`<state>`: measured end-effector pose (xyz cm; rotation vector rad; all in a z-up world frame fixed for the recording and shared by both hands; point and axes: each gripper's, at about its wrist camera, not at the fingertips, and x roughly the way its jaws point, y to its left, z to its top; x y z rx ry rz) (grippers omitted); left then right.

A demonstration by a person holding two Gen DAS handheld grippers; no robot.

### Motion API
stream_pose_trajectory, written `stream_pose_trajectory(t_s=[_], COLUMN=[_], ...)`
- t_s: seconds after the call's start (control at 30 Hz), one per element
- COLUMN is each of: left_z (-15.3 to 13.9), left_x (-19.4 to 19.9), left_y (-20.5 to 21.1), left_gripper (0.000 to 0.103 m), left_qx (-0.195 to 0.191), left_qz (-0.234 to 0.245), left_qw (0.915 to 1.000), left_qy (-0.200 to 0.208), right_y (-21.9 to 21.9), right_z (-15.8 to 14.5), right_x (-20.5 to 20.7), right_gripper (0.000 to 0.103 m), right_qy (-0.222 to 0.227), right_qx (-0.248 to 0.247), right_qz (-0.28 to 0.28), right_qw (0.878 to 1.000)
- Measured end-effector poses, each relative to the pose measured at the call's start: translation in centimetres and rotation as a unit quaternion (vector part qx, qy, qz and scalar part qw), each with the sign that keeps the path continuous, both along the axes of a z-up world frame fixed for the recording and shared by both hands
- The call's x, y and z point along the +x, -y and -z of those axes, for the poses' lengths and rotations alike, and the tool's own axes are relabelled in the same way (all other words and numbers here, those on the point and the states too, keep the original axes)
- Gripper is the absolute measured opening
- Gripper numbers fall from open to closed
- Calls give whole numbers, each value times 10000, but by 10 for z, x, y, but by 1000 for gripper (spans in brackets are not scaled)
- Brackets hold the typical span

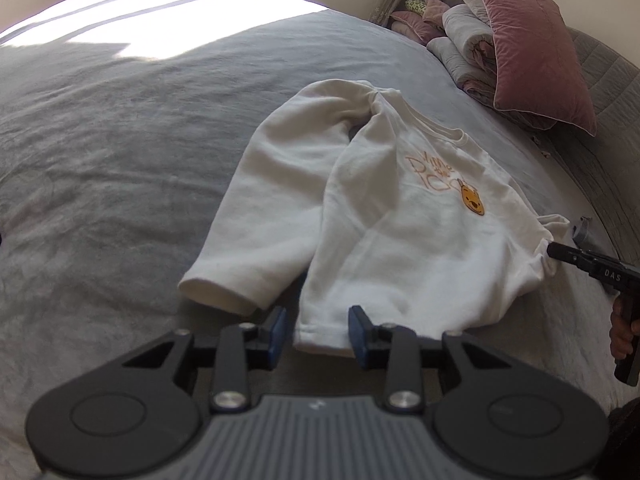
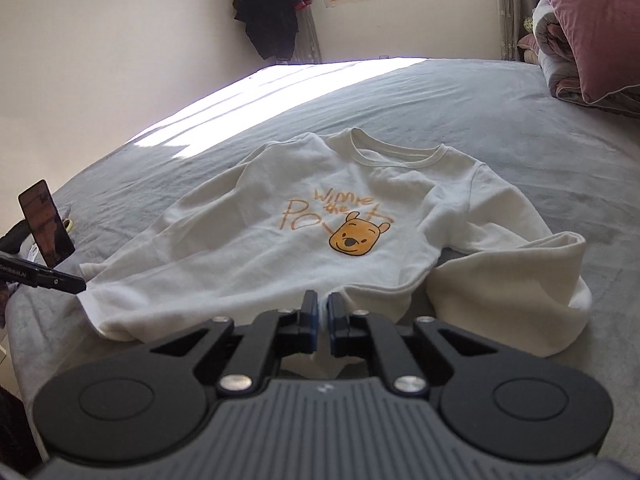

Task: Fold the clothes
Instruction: 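Pull the hem with both grippers to spread the sweatshirt flat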

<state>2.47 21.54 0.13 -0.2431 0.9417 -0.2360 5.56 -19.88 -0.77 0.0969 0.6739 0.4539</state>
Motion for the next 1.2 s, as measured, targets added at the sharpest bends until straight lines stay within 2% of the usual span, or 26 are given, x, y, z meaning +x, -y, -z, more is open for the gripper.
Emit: stream_pose_trajectory(t_s=[0.13,0.23,0.33,0.4,0.43,0.47,0.5,0.6,0.7,0.73,0.77,0.9,1.0,1.17,1.2], left_z=[12,17,17,17,17,17,17,17,15,13,12,-4,-16,-36,-36], left_x=[7,9,9,8,8,8,8,7,4,2,1,-8,-16,-34,-35], left_y=[9,17,23,25,25,25,25,27,30,32,33,40,44,52,53], left_gripper=[27,26,25,25,25,25,24,21,14,13,12,12,11,11,11], left_qx=[203,396,591,662,665,668,667,674,651,631,608,320,-116,-931,-966], left_qz=[27,101,180,207,203,199,197,200,249,279,312,601,800,1279,1356], left_qw=[9996,9990,9980,9975,9975,9975,9975,9975,9975,9976,9975,9962,9941,9823,9812], left_qy=[-195,-199,-128,-97,-94,-91,-87,-40,58,112,169,535,719,1001,980], right_y=[-3,-3,0,5,7,9,9,8,4,2,2,10,24,46,49], right_z=[18,24,21,17,17,17,17,21,25,26,26,8,-12,-45,-49], right_x=[12,8,2,-3,-5,-7,-9,-12,-13,-13,-13,-18,-23,-31,-32], right_gripper=[7,16,19,29,42,49,50,50,50,37,14,10,9,8,8], right_qy=[-305,-425,-440,-451,-451,-448,-442,-473,-503,-513,-537,-481,-347,-88,-34], right_qx=[37,-88,-200,-231,-228,-257,-317,-523,-576,-587,-566,-185,258,905,957], right_qz=[88,50,-39,-91,-109,-119,-121,-156,-193,-214,-232,-180,-73,49,70], right_qw=[9995,9990,9988,9987,9987,9986,9984,9974,9969,9967,9967,9985,9990,9958,9954])
